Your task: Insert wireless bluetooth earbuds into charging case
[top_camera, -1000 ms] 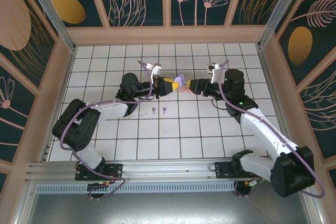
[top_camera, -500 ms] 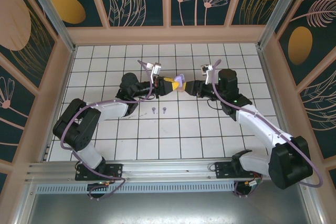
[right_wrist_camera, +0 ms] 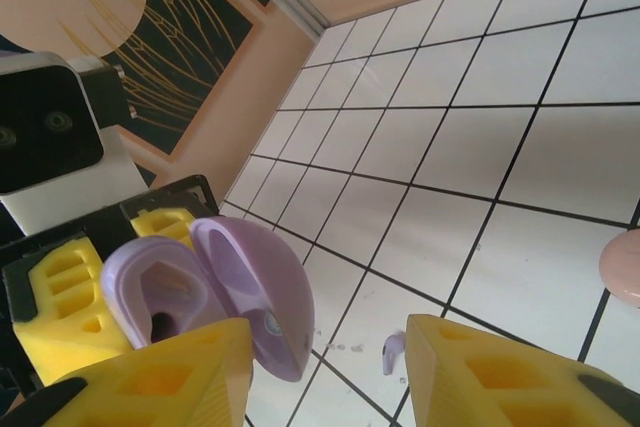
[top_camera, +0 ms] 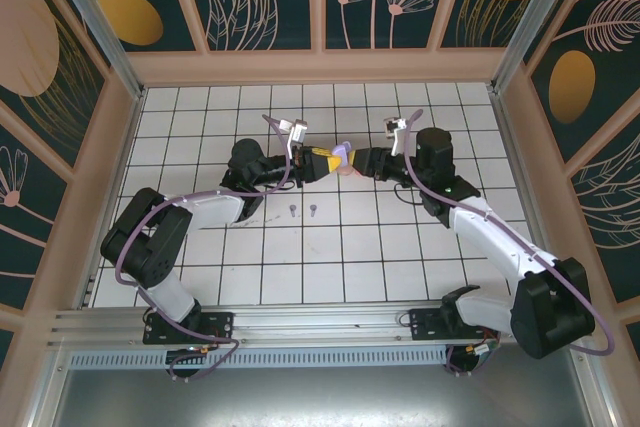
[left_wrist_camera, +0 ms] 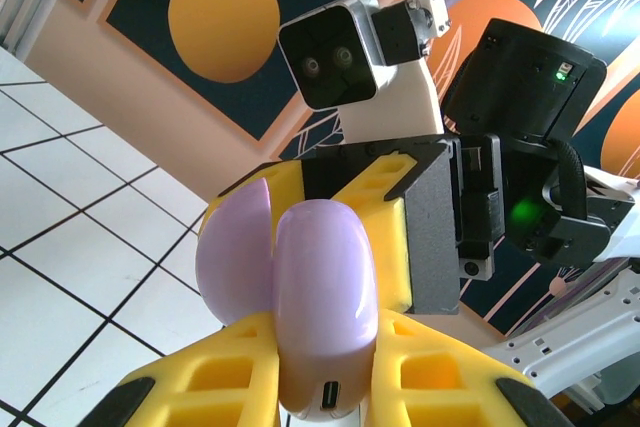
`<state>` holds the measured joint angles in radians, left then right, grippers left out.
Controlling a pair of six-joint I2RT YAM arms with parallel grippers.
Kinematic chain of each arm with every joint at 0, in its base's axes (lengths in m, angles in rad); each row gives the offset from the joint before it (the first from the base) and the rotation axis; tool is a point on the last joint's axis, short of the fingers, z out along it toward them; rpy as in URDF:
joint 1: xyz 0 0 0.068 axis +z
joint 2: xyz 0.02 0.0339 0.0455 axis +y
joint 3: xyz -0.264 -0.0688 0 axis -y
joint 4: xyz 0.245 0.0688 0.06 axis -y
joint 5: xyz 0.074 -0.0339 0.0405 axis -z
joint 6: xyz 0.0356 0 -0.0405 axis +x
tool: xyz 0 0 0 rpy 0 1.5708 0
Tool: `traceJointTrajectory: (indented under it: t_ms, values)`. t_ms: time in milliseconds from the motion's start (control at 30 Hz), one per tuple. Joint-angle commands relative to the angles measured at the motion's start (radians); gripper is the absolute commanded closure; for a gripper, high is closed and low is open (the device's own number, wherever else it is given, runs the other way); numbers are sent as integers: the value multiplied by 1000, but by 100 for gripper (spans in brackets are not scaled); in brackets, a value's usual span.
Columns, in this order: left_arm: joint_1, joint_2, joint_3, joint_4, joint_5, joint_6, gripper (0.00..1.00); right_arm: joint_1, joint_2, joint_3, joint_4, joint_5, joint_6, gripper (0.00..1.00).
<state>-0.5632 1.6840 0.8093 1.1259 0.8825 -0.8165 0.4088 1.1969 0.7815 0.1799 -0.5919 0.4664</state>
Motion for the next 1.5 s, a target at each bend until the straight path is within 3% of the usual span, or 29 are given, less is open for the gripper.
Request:
traceJointTrajectory:
  t_ms: [0, 400, 733, 967, 1100, 1333, 1467]
  values:
    - [-4, 6, 16, 60, 18, -11, 100, 6, 24, 34, 41, 5, 9, 57]
    - [-4, 8, 21, 61, 15, -15, 100, 15, 59, 41, 59, -19, 15, 63]
    - [-4, 14, 9, 76, 13, -24, 100, 25, 63, 79, 45, -32, 8, 100]
    - [-4, 15, 1, 46, -31, -4, 59, 24, 54, 79, 9, 8, 8, 100]
    - [-4, -5, 3, -36, -82, 54, 44, 22, 42, 79, -44, 63, -12, 100]
    - [26, -89, 27, -274, -129, 222, 33, 14, 14, 82, -147, 142, -71, 100]
    - [51, -131, 101, -526, -106, 386, 28, 15, 16, 100, -229, 191, -163, 100]
